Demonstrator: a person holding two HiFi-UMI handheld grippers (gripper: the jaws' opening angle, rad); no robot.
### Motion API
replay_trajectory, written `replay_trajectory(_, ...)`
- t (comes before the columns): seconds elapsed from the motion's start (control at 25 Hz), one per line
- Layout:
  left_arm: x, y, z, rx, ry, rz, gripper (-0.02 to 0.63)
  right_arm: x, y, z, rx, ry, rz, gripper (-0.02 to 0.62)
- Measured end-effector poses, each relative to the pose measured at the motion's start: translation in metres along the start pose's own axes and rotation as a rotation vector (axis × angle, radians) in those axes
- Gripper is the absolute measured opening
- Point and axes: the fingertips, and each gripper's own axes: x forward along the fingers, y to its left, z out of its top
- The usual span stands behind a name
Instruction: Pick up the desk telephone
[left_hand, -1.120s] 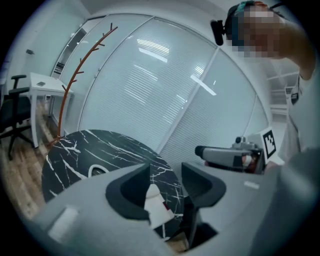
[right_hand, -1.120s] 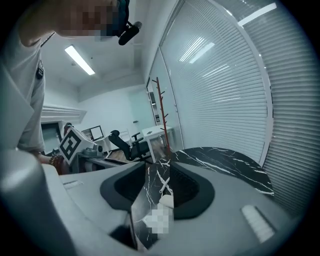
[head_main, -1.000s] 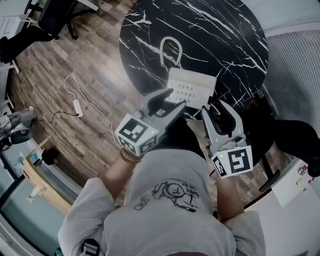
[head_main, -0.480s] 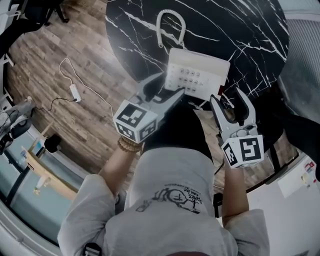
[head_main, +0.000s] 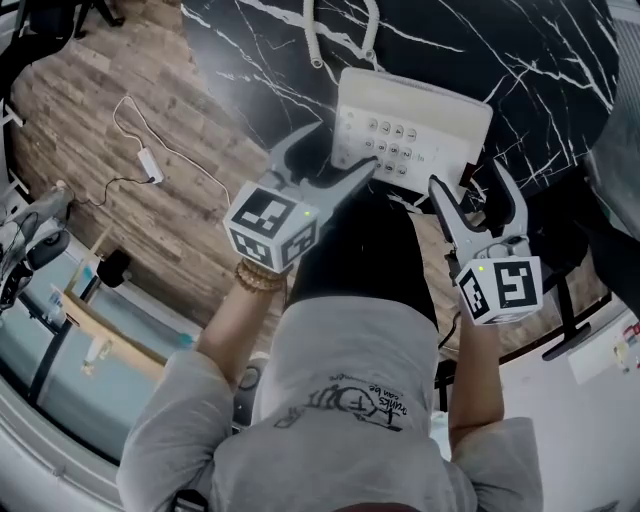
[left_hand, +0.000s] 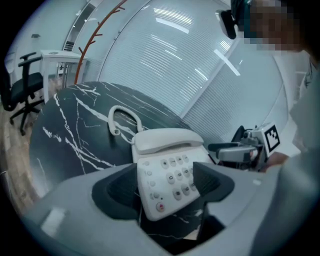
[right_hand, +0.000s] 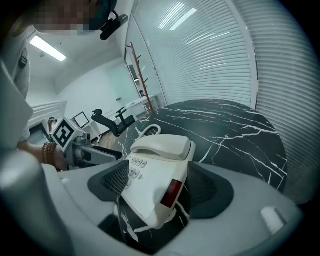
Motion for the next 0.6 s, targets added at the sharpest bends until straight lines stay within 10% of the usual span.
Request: replay_trajectory(0.6, 0.029, 0.017, -0.023, -0.069, 0.017, 0.023, 0.353, 0.031, -0.017, -0.042, 0.067, 0.057, 0.021, 0.388)
